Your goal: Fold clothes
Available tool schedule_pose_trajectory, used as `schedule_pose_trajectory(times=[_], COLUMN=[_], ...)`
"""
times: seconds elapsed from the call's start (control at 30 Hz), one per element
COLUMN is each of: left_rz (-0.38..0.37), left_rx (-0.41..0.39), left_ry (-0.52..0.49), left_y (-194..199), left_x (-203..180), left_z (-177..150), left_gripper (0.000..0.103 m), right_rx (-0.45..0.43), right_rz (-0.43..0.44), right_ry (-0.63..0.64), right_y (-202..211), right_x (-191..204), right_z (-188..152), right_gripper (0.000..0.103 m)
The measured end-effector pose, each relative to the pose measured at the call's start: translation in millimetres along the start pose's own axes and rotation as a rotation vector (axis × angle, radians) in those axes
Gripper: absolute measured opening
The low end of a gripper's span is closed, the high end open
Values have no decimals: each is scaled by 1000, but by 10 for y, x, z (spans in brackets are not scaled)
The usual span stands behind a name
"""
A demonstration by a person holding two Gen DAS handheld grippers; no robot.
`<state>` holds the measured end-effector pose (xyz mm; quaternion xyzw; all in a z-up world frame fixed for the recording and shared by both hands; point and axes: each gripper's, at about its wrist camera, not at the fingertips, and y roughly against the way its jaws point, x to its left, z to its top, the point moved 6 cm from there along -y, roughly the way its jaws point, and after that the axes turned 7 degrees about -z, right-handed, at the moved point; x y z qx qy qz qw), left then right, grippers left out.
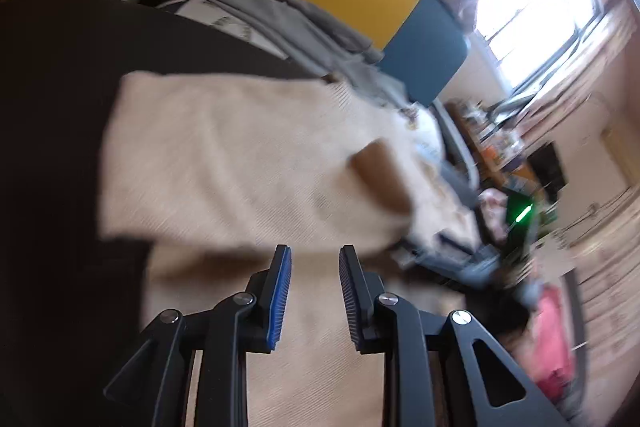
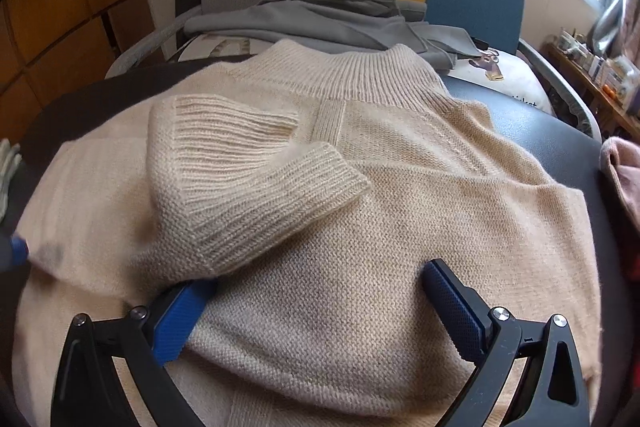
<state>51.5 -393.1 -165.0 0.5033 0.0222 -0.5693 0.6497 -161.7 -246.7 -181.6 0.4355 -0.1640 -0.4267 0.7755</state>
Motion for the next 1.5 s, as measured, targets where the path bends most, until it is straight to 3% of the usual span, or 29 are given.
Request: schedule_pose_trajectory(times=[0.13, 0.23, 0.3, 0.33, 0.37, 0.43, 0.7, 0.77, 0.9, 0.93, 1.03, 1.07, 1.27, 1.43, 1.5], left_rz=[74, 81, 99, 108, 115, 105, 4, -22, -53, -56, -56, -55, -54, -62, -27], left_rx=[29, -25, -55, -69, -71, -76, -100, -106, -112, -113, -112, -111, -104, -123, -131], left_ry=[-35, -62, -90, -103, -109, -107, -31, -12, 13, 14, 15, 14, 19, 36, 33], left_y=[-80, -74, -63, -58, -56, -50, -36, -32, -43, -51, -63, -65, -63, 0, -28], left_x=[173, 208, 194, 187, 181, 200, 314, 341, 379, 385, 378, 372, 329, 278, 307], left_z=[-214, -290, -336, -357, -360, -362, -343, -336, -319, -316, -312, -312, -251, -62, 44], left_gripper=[24, 24, 24, 24, 24, 25, 25, 25, 25, 25, 25, 25, 25, 25, 25], right_rx=[-28, -66, -100, -105, -98, -63, 29, 45, 67, 71, 83, 86, 53, -43, -83], right_rz=[-2, 32, 140, 205, 275, 395, 579, 612, 603, 597, 580, 571, 471, 474, 475], right_ry=[14, -28, -119, -169, -220, -315, -581, -614, -613, -611, -602, -597, -439, -288, -246], right_y=[291, 529, 680, 722, 731, 675, 264, 188, 102, 84, 30, 18, 202, 620, 801], right_x=[-35, -85, -124, -124, -118, -100, -22, 22, 134, 163, 248, 272, 456, 713, 774], right_z=[-64, -131, -134, -123, -103, -64, -107, -110, -86, -79, -57, -49, 208, 751, 933], right_gripper=[103, 103, 102, 93, 77, 67, 67, 63, 59, 53, 18, 14, 10, 10, 10])
